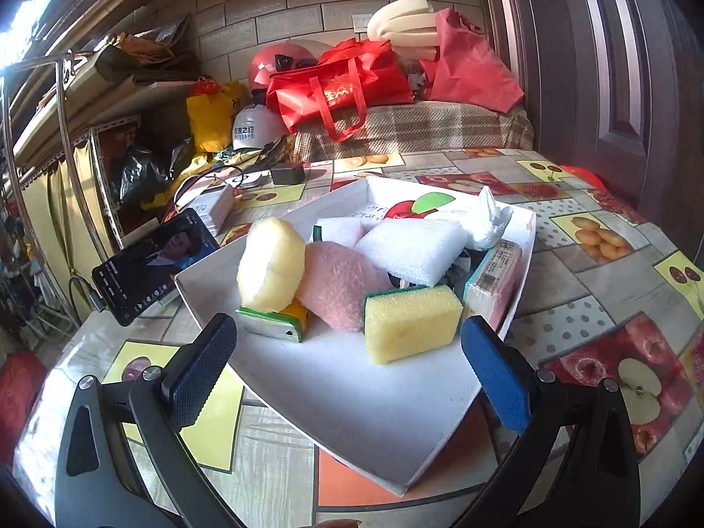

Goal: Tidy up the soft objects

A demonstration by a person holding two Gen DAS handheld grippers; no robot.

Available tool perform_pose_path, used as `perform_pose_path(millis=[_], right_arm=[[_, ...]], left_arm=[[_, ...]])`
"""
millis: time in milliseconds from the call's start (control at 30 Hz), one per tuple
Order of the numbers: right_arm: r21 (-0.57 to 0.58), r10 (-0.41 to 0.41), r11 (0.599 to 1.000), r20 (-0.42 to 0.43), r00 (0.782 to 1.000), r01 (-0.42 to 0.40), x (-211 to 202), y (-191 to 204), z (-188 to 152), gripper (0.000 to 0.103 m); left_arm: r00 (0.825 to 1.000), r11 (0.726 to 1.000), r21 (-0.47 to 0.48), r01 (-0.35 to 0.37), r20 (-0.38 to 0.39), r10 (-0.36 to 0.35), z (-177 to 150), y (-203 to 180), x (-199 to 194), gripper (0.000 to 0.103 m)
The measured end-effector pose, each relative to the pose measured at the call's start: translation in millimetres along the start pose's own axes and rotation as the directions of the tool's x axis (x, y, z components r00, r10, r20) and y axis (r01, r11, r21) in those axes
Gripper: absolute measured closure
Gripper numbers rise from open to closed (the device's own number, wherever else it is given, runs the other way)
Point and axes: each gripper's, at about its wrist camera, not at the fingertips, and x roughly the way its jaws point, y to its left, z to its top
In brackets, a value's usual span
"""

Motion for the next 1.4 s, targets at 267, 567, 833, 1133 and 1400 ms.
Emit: perform_pose_path(millis=[267, 567, 833, 1133, 1400], right_arm=[[0.031, -0.014, 0.999, -0.047, 0.999, 0.015, 0.8, -10.9, -3.3, 0.0], [0.077, -0.007, 0.997, -0.053, 0.999, 0.012, 0.7, -18.6, -5.3, 0.0], [0.036, -0.02, 0.999, -0.055, 0.998, 0.022, 0.8, -13.1, -3.7, 0.0], [0.049, -0.019, 0.999, -0.064, 0.998, 0.022, 2.3, -14.6, -3.9, 0.0], [0.047, -0.019, 0.999, -0.07, 0.997, 0.022, 2.6, -14.2, -3.9, 0.0]], left_arm=[[0.994, 0.993, 0.046, 0.108, -0.026, -0.107, -5.3, -18.9, -8.0, 0.0], [0.994, 0.994, 0.043, 0.099, -0.042, -0.097, -5.9, -20.1, -5.4, 0.0], [0.994, 0.994, 0.039, 0.105, -0.046, -0.103, -7.8, -20.3, -3.5, 0.0], [0.992, 0.993, 0.034, 0.112, -0.056, -0.11, -10.4, -19.9, -0.6, 0.0], [0.992, 0.992, 0.036, 0.117, -0.05, -0.115, -11.6, -20.3, -0.9, 0.0]])
